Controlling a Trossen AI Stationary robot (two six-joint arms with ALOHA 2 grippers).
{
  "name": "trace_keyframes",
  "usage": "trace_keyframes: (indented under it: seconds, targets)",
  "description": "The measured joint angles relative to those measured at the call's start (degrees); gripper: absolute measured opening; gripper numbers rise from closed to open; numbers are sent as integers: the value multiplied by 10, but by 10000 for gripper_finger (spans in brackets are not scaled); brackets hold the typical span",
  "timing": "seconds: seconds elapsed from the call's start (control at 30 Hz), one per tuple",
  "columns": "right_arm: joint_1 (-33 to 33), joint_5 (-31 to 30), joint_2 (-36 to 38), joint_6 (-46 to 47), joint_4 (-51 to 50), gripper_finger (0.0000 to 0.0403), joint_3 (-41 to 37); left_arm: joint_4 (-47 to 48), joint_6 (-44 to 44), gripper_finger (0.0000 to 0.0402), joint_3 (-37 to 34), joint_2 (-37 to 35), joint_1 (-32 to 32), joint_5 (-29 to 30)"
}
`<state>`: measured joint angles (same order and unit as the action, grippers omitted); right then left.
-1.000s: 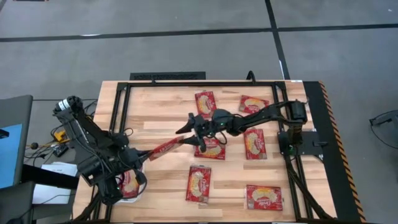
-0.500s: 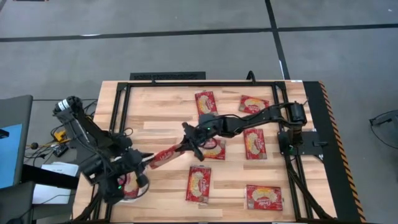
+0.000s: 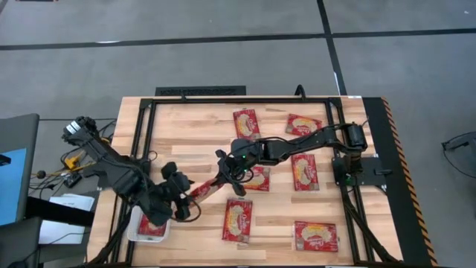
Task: Sort popcorn bags into baskets
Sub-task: Put the red popcorn bag into the white bin
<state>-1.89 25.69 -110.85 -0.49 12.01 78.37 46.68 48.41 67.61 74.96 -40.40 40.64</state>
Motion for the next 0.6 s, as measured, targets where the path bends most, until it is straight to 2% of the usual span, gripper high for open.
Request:
trace_keyframes:
  seconds: [0.2,0.4,0.6]
  targets:
    - [0,-2,0,0,-1,5,0,-27,-42,180,0,0,36,-52]
    - [0,-1,0,0,-2,7,0,4,-7,153,0,0,73,-81]
    - [0,-1,0,-10,-9,4,0,16,3,123,0,-2,80,-119]
